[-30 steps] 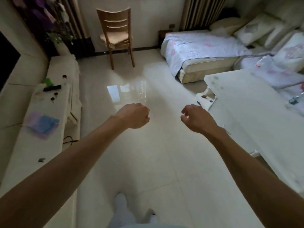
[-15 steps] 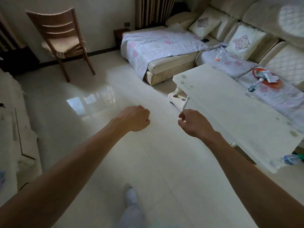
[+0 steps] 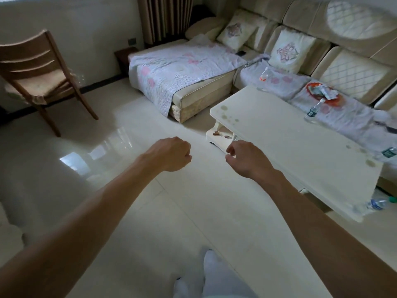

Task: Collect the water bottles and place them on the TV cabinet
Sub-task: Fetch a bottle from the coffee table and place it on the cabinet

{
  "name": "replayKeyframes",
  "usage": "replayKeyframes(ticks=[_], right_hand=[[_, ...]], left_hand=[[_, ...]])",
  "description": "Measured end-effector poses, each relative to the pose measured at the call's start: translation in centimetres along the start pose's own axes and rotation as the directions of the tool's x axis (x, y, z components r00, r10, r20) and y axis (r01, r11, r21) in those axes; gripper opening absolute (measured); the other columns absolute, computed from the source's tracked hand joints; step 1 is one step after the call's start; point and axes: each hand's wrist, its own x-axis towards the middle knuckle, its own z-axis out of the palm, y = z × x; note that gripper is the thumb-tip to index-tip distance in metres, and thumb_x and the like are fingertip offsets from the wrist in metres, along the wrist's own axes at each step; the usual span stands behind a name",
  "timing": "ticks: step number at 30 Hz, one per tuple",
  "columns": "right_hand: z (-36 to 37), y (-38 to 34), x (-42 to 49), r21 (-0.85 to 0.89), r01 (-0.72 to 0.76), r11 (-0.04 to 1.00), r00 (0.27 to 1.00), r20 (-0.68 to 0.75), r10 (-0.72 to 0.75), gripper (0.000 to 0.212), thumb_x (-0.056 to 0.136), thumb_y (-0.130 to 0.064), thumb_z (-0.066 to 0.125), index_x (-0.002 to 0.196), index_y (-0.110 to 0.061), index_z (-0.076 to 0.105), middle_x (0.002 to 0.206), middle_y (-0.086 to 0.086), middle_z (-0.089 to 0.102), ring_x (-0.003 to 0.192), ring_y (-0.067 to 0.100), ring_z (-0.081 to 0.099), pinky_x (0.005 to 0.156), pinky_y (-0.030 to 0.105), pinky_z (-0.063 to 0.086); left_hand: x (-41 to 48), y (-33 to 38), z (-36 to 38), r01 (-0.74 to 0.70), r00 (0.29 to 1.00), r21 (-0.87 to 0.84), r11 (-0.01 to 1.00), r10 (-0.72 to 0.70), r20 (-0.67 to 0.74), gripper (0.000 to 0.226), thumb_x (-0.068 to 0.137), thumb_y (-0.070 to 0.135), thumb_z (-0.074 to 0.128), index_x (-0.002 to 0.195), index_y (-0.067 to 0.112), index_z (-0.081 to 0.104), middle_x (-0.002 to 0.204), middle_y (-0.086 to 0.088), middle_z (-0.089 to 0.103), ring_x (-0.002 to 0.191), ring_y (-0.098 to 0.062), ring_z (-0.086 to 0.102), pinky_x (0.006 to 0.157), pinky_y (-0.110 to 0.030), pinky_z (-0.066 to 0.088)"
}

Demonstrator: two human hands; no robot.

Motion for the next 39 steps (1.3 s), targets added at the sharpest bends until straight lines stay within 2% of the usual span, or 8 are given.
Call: replayKeyframes(ticks=[9,13,22,27,35,39], right_hand=[[0.6,1.4,9.8,0.034,0.003,0.999,1.0,0.016,-0.004,0.03,0.092,-0.029,0.05,0.116,-0.015,0.061,0.121,0.001,0.06,0.109,0.02,0.056,0.085,0.034,0.046],[0.3,2.2,16.0,0.058,0.027,0.998,0.999,0.027,-0.029,0.031,0.092,-0.027,0.05,0.117,-0.014,0.061,0.122,0.002,0.061,0.112,0.022,0.055,0.089,0.035,0.045],[-1.9,3.8,29.8,0.07,0.053,0.996,0.997,0.049,-0.056,0.03,0.092,-0.028,0.049,0.115,-0.014,0.064,0.12,0.003,0.064,0.106,0.023,0.059,0.087,0.035,0.049],[-1.5,2.4,35.9,-0.014,0.038,0.999,0.994,0.1,-0.036,0.028,0.092,-0.025,0.046,0.109,-0.01,0.062,0.112,0.006,0.063,0.099,0.027,0.059,0.083,0.038,0.051],[-0.8,-0.3,46.0,-0.064,-0.052,0.997,0.992,0.114,0.059,0.025,0.093,-0.028,0.05,0.11,-0.014,0.062,0.114,0.005,0.062,0.099,0.024,0.058,0.082,0.036,0.05],[-1.8,-2.7,50.8,-0.041,-0.135,0.99,0.986,0.094,0.138,0.026,0.093,-0.026,0.049,0.114,-0.016,0.061,0.117,0.002,0.062,0.103,0.021,0.058,0.079,0.03,0.045]], left_hand=[[9.4,-2.5,-1.2,-0.014,1.0,0.042,0.999,0.013,0.026,0.033,0.099,0.035,0.04,0.105,0.014,0.063,0.103,-0.003,0.066,0.091,-0.024,0.063,0.076,-0.036,0.054],[14.3,-4.5,-2.7,0.025,0.999,0.043,0.999,-0.026,0.022,0.032,0.098,0.036,0.041,0.104,0.015,0.064,0.103,-0.003,0.066,0.091,-0.024,0.063,0.077,-0.036,0.054],[24.2,-10.3,-6.2,0.115,0.993,0.052,0.992,-0.115,-0.006,0.03,0.096,0.038,0.042,0.103,0.02,0.065,0.104,-0.001,0.068,0.094,-0.024,0.064,0.076,-0.034,0.052],[29.6,-13.4,-6.7,0.107,0.994,0.061,0.992,-0.104,-0.04,0.032,0.097,0.037,0.041,0.105,0.017,0.065,0.106,-0.002,0.068,0.094,-0.026,0.065,0.077,-0.037,0.054],[38.2,-23.6,-7.6,0.037,0.998,0.055,0.998,-0.039,0.05,0.033,0.098,0.037,0.044,0.111,0.014,0.064,0.114,-0.005,0.066,0.103,-0.028,0.063,0.081,-0.036,0.052],[42.6,-29.1,-10.0,0.002,0.998,0.054,0.999,-0.005,0.059,0.034,0.097,0.037,0.045,0.113,0.012,0.063,0.115,-0.007,0.066,0.103,-0.029,0.064,0.08,-0.035,0.051]])
